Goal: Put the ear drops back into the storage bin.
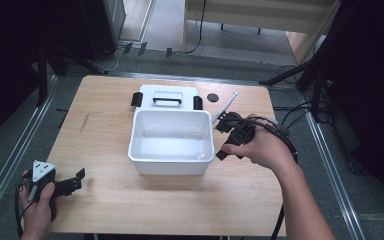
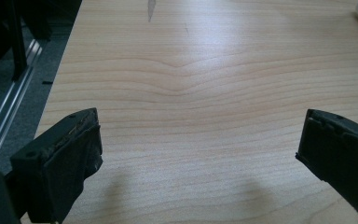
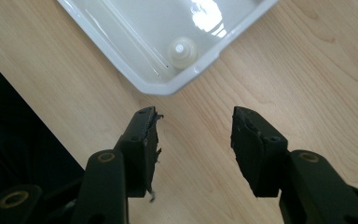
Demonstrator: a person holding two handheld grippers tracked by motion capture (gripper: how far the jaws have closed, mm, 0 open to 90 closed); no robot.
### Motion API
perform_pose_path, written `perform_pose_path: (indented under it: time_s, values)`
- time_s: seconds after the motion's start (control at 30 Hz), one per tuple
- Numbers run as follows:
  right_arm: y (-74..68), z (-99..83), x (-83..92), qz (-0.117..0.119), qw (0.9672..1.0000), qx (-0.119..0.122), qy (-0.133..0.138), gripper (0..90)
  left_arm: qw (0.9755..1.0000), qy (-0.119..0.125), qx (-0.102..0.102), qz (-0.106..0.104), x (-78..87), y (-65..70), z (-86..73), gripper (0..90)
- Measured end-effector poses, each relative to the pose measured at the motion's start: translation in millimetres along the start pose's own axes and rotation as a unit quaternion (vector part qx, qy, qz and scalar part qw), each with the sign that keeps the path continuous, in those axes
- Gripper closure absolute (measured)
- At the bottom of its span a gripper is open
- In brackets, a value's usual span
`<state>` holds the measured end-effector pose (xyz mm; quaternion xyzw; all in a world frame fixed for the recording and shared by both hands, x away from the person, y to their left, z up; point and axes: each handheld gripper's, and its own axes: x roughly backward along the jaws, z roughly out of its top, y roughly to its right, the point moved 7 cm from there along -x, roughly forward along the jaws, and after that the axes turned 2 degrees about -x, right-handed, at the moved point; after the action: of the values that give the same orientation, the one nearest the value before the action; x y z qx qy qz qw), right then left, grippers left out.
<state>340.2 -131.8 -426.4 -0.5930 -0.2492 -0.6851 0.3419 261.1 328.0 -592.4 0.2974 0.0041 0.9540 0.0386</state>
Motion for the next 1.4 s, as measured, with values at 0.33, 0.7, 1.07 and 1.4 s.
perform_pose_path:
  time_s: [0.33, 0.7, 1.07, 1.4]
  values:
    - [9.7, -23.2, -9.5, 0.0, 0.9999, -0.01, -0.006, 48.6, 1.0, 0.0, 0.001, 0.0, 0.1, 0.1, -0.1, 0.1]
    - [30.3, -61.0, -24.1, -0.008, 0.9991, -0.043, -0.001, 41.8, 1.0, 0.0, -0.001, 0.001, 0.2, 0.1, -0.2, 0.1]
    - [41.4, -87.3, -39.6, -0.022, 0.9976, -0.066, 0.0, 34.5, 1.0, -0.001, -0.001, 0.001, 0.3, -0.1, -0.3, 0.1]
    - [55.1, -107.9, -56.9, -0.067, 0.9894, -0.11, 0.067, 26.6, 1.0, 0.0, 0.001, 0.001, 0.3, -0.3, -0.2, 0.1]
